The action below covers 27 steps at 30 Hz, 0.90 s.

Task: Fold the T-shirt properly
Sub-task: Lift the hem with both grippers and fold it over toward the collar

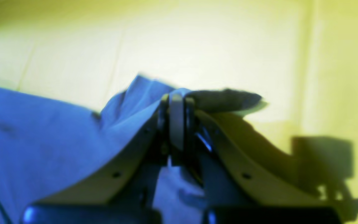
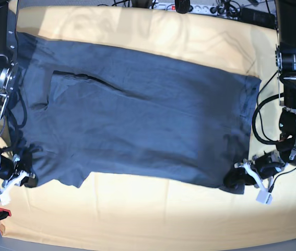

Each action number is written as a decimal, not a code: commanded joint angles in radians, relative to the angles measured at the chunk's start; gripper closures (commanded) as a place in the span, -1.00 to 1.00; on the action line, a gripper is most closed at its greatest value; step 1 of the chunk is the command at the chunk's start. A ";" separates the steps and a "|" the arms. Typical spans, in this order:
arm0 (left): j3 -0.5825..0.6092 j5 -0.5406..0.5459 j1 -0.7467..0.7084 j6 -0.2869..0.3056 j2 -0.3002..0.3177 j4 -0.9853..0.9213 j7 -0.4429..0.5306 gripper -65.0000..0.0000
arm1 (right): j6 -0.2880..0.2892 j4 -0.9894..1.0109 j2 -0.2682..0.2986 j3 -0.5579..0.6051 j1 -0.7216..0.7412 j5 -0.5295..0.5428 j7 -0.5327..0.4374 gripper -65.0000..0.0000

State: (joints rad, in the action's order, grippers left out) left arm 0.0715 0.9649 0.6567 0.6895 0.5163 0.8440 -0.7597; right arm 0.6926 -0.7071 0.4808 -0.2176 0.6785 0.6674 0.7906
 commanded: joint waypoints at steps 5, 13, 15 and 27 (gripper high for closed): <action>-0.008 0.201 0.032 0.009 0.034 0.014 -0.151 1.00 | 0.006 -0.025 0.053 0.030 -0.035 0.081 0.041 1.00; -0.008 0.401 0.021 0.009 0.038 0.020 -0.330 1.00 | 0.006 -0.342 0.158 0.043 -0.240 0.187 0.124 1.00; -0.008 0.460 0.002 0.009 0.037 0.047 -0.395 1.00 | 0.006 -0.415 0.177 0.043 -0.298 0.213 0.128 1.00; -0.008 0.519 -0.063 0.009 0.145 0.288 -0.550 1.00 | 0.006 -0.528 0.265 0.041 -0.383 0.275 0.199 1.00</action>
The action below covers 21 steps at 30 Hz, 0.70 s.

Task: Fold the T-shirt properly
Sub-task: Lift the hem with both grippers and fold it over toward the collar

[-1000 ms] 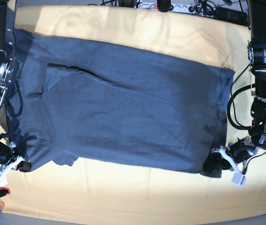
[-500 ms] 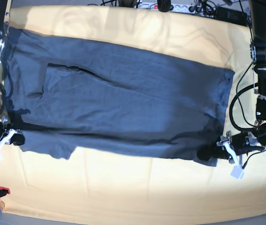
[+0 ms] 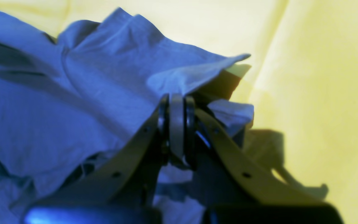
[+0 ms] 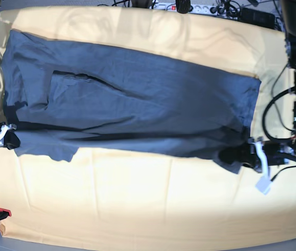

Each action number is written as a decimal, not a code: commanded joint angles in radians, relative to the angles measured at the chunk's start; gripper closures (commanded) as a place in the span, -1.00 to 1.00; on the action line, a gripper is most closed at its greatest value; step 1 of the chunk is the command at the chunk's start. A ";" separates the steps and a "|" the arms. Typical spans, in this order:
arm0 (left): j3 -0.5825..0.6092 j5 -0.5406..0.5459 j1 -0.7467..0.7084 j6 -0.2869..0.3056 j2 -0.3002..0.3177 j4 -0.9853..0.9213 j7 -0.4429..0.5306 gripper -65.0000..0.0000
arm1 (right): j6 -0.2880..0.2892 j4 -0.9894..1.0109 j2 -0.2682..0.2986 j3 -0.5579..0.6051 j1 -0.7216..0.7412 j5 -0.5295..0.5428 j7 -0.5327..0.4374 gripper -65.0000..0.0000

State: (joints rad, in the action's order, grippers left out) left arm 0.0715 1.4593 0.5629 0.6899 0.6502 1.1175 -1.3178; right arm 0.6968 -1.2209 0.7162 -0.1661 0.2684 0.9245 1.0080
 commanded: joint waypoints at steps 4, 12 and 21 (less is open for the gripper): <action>-0.008 0.024 0.024 0.008 0.058 0.015 0.010 1.00 | 0.001 -0.014 0.035 -0.010 0.028 0.019 -0.019 1.00; -0.008 0.024 -0.045 0.008 0.081 0.030 -0.078 1.00 | 0.001 -0.014 0.034 -0.010 0.005 0.019 0.019 1.00; -0.008 0.024 -0.135 -0.025 0.167 0.272 -0.078 1.00 | 0.001 -0.014 0.035 -0.010 -0.011 0.061 0.084 1.00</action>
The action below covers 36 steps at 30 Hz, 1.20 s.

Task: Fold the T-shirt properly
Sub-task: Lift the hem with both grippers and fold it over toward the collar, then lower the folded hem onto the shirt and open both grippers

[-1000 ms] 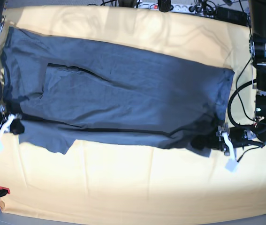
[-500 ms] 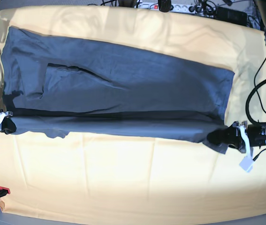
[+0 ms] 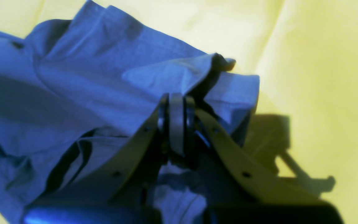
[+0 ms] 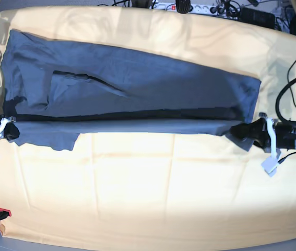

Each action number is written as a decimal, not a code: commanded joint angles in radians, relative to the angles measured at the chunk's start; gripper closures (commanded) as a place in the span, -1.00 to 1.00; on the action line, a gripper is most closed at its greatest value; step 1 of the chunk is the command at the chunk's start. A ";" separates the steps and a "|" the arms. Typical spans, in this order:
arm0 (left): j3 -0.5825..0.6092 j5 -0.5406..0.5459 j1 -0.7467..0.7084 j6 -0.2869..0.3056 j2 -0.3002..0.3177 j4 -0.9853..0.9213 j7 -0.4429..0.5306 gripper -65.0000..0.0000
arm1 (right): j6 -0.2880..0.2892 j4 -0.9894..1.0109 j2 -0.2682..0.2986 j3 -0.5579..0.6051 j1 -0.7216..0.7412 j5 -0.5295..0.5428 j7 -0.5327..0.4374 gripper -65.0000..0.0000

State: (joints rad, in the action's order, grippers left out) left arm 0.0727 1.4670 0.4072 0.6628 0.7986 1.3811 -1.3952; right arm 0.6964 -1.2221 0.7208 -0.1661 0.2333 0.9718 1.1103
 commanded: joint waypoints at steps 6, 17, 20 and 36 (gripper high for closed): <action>-0.010 0.017 -0.041 0.024 0.068 0.063 -0.001 1.00 | 0.002 -0.013 0.040 -0.010 0.024 0.102 0.064 1.00; -0.010 0.017 -0.116 0.024 0.105 0.066 -0.001 1.00 | 0.002 -0.013 0.104 -0.010 0.024 0.268 0.225 1.00; -0.010 0.017 -0.116 -0.001 0.105 0.066 -0.001 1.00 | 0.002 -0.013 0.112 -0.010 0.018 0.289 0.252 1.00; -0.010 0.017 -0.117 -0.062 0.105 0.065 -0.001 1.00 | 0.002 -0.013 0.108 -0.010 -0.058 0.285 0.266 1.00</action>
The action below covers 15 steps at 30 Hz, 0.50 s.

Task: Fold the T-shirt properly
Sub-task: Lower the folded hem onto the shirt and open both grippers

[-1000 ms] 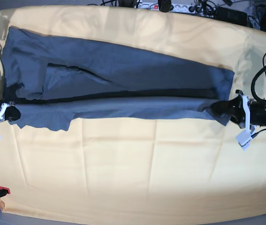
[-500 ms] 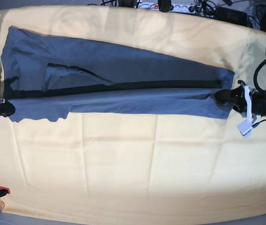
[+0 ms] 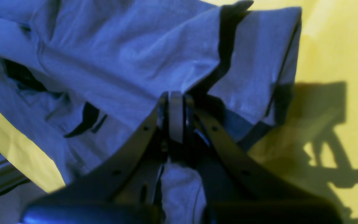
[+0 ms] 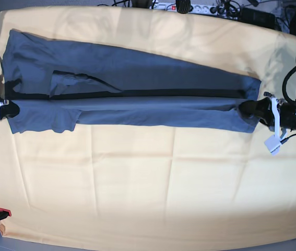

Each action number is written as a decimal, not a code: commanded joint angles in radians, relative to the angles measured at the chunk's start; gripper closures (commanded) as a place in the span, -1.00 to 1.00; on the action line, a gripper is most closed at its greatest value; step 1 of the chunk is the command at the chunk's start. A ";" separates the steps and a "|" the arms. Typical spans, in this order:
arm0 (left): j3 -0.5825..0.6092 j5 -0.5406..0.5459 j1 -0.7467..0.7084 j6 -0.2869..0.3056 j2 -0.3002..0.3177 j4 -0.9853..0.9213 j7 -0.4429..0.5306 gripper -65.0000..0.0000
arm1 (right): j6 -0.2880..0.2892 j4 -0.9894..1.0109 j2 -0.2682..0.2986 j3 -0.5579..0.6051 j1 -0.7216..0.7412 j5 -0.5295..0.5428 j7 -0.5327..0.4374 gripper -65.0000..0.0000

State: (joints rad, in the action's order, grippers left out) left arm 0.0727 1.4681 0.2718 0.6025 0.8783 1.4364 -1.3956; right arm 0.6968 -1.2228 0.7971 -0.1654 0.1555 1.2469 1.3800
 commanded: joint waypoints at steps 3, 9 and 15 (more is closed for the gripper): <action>-0.010 0.015 0.018 -0.021 0.025 0.010 -0.001 1.00 | 0.001 -0.013 0.031 -0.011 0.019 0.011 0.011 1.00; -0.010 0.015 -0.007 -0.019 0.037 0.010 -0.001 1.00 | 0.001 -0.013 0.037 -0.011 0.019 0.016 0.016 1.00; -0.010 0.015 -0.067 -0.006 0.039 0.010 -0.001 1.00 | 0.001 -0.013 0.034 -0.009 0.019 0.079 0.016 1.00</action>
State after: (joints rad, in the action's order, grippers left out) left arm 0.0727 1.4677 0.1833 0.5907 0.8890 1.4364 -1.3956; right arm 0.6968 -1.2228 0.8005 -0.1654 0.1551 1.3113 1.4006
